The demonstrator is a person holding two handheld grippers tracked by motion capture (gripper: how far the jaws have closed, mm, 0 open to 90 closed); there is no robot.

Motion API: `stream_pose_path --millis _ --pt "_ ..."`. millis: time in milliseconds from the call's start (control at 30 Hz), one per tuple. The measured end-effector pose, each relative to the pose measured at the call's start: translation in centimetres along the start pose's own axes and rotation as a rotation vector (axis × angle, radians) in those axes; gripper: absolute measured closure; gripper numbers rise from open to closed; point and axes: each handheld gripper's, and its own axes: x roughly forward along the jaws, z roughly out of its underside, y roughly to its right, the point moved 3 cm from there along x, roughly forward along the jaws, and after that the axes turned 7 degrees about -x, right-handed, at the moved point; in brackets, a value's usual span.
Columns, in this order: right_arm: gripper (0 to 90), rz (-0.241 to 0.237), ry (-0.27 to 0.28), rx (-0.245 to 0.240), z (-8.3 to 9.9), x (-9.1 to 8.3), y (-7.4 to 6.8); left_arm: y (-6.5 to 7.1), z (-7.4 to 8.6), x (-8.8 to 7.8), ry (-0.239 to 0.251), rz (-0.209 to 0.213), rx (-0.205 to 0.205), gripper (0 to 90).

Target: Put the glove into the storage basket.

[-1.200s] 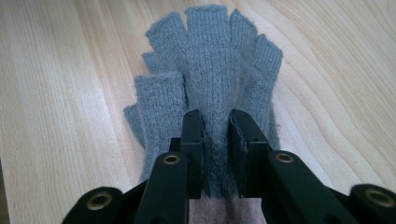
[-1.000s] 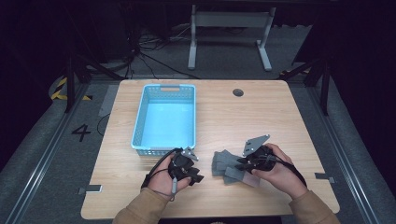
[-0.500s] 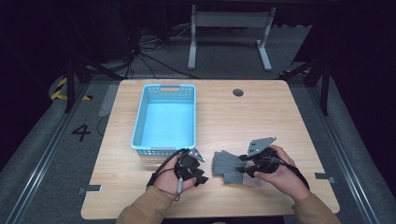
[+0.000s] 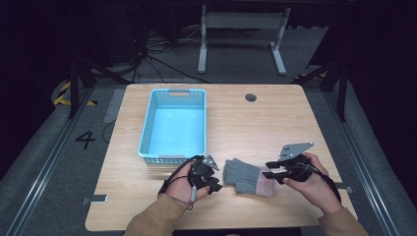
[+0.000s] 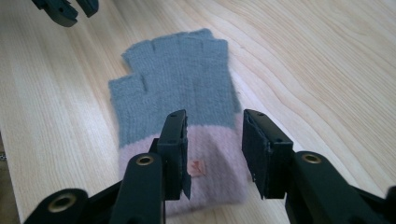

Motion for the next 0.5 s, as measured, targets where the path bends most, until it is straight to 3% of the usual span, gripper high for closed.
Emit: stream_pose_path --millis 500 --pt "66.4 0.039 -0.072 0.084 2.8 -1.5 1.7 0.0 -0.3 0.3 -0.001 0.000 0.009 76.5"
